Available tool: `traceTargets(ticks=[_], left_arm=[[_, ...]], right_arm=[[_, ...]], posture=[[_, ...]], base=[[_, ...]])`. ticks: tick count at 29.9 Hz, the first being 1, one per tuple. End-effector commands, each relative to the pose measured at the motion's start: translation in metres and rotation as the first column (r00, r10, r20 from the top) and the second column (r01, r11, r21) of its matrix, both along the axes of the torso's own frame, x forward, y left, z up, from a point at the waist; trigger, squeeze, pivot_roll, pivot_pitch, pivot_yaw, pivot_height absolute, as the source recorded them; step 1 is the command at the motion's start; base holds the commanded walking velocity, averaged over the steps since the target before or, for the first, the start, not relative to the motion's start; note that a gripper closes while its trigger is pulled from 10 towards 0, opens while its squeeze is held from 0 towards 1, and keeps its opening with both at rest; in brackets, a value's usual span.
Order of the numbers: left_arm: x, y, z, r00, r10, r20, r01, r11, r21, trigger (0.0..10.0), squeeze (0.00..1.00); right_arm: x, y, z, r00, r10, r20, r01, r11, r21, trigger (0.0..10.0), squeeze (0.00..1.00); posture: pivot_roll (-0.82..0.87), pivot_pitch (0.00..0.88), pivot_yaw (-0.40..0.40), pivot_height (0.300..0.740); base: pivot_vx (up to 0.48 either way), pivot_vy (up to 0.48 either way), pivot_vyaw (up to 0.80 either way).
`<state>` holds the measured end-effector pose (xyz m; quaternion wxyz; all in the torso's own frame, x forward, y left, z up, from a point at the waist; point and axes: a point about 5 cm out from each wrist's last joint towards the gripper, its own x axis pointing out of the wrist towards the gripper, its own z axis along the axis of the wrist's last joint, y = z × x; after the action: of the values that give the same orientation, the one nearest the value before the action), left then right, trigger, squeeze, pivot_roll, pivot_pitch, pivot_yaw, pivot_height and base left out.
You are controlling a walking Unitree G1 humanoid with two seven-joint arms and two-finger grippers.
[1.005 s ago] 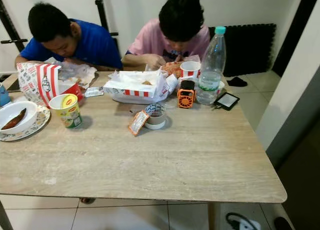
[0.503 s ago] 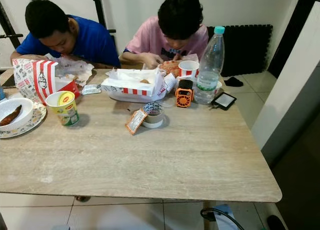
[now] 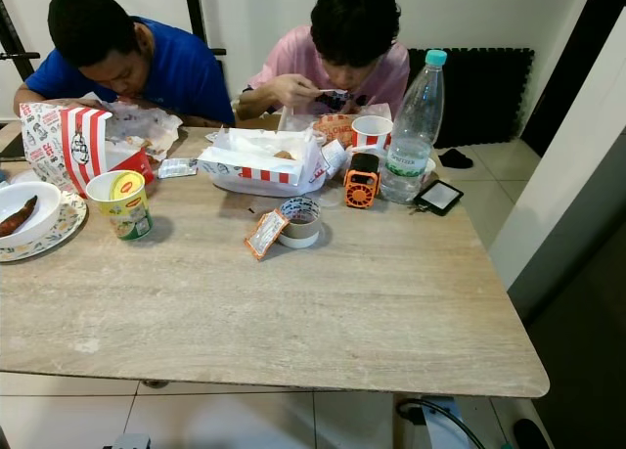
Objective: Restocking fridge
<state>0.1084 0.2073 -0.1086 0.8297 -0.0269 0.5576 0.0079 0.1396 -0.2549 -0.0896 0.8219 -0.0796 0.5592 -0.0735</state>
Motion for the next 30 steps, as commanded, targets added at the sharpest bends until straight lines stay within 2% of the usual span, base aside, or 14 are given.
traceTargets(ticks=[1,3,9,11,12,13,14,15,16,17,20,22,24,30], left_arm=[[-0.005,0.007,0.000,1.000,-0.001,-0.019,0.001,1.000,0.019,10.0,0.00],[-0.017,0.003,-0.004,0.999,0.024,-0.044,-0.024,1.000,0.008,10.0,0.00],[-0.024,-0.004,-0.006,0.997,0.047,-0.062,-0.048,0.999,-0.016,10.0,0.00],[-0.017,-0.008,-0.006,0.998,0.005,-0.058,-0.006,1.000,-0.013,10.0,0.00],[-0.007,-0.009,-0.004,0.999,0.004,-0.034,-0.004,1.000,-0.008,10.0,0.00],[-0.007,-0.009,-0.004,0.999,0.004,-0.034,-0.004,1.000,-0.008,10.0,0.00],[0.004,-0.010,-0.001,1.000,0.009,-0.005,-0.009,1.000,-0.008,10.0,0.00],[0.013,-0.011,0.001,1.000,0.017,0.020,-0.017,1.000,-0.012,10.0,0.00],[0.013,-0.011,0.001,1.000,0.017,0.020,-0.017,1.000,-0.012,10.0,0.00],[0.019,-0.012,0.003,0.999,0.009,0.037,-0.009,1.000,-0.015,10.0,0.00],[0.019,-0.013,0.003,0.999,-0.008,0.034,0.009,1.000,-0.013,10.0,0.00],[0.018,-0.013,0.003,0.999,-0.020,0.026,0.020,1.000,-0.009,10.0,0.00],[0.009,-0.011,0.000,1.000,-0.018,0.000,0.018,1.000,-0.002,10.0,0.00],[-0.005,-0.008,-0.003,0.999,-0.010,-0.035,0.010,1.000,-0.001,10.0,0.00]], right_arm=[[0.002,0.002,0.000,1.000,-0.014,0.008,0.014,1.000,0.002,10.0,0.00],[-0.002,0.000,-0.001,1.000,-0.017,-0.007,0.017,1.000,0.002,10.0,0.00],[0.006,-0.003,0.003,0.999,-0.028,0.018,0.028,1.000,-0.003,10.0,0.00],[0.019,-0.005,0.009,0.998,-0.031,0.056,0.032,0.999,-0.010,10.0,0.00],[0.025,-0.005,0.011,0.997,-0.017,0.069,0.018,1.000,-0.015,10.0,0.00],[0.025,-0.005,0.011,0.997,-0.017,0.069,0.018,1.000,-0.015,10.0,0.00],[0.029,-0.005,0.013,0.997,-0.003,0.075,0.004,1.000,-0.018,10.0,0.00],[0.030,-0.003,0.013,0.997,0.004,0.074,-0.003,1.000,-0.017,10.0,0.00],[0.030,-0.003,0.013,0.997,0.004,0.074,-0.003,1.000,-0.017,10.0,0.00],[0.028,-0.001,0.011,0.998,-0.003,0.067,0.004,1.000,-0.011,10.0,0.00],[0.024,0.002,0.009,0.998,-0.014,0.056,0.014,1.000,0.001,10.0,0.00],[0.021,0.005,0.006,0.999,-0.024,0.047,0.023,1.000,0.011,10.0,0.00],[0.014,0.010,0.002,0.999,-0.037,0.030,0.036,0.999,0.026,10.0,0.00],[0.009,0.011,0.000,0.999,-0.039,0.017,0.038,0.999,0.027,10.0,0.00]], posture=[[0.04,0.000,-0.019,0.740],[0.05,0.000,-0.027,0.740],[0.03,0.000,-0.015,0.740],[0.02,0.000,-0.022,0.740],[0.03,0.000,-0.030,0.740],[0.03,0.000,-0.030,0.740],[0.03,0.000,-0.030,0.740],[0.03,0.000,-0.030,0.740],[0.03,0.000,-0.030,0.740],[0.03,0.000,-0.030,0.740],[0.02,0.000,-0.017,0.740],[0.02,0.000,-0.016,0.740],[0.02,0.000,-0.004,0.740],[0.03,0.000,-0.001,0.740]], base=[[0.000,0.000,0.00],[0.000,0.000,0.00],[0.000,0.000,0.00],[0.000,0.000,0.00],[0.000,0.000,0.00],[0.000,0.000,0.00],[0.000,0.000,0.00],[0.000,0.000,0.00],[0.000,0.000,0.00],[0.000,0.000,0.00],[0.000,0.000,0.00],[0.000,0.000,0.00],[0.000,0.000,0.00],[0.000,0.000,0.00]])
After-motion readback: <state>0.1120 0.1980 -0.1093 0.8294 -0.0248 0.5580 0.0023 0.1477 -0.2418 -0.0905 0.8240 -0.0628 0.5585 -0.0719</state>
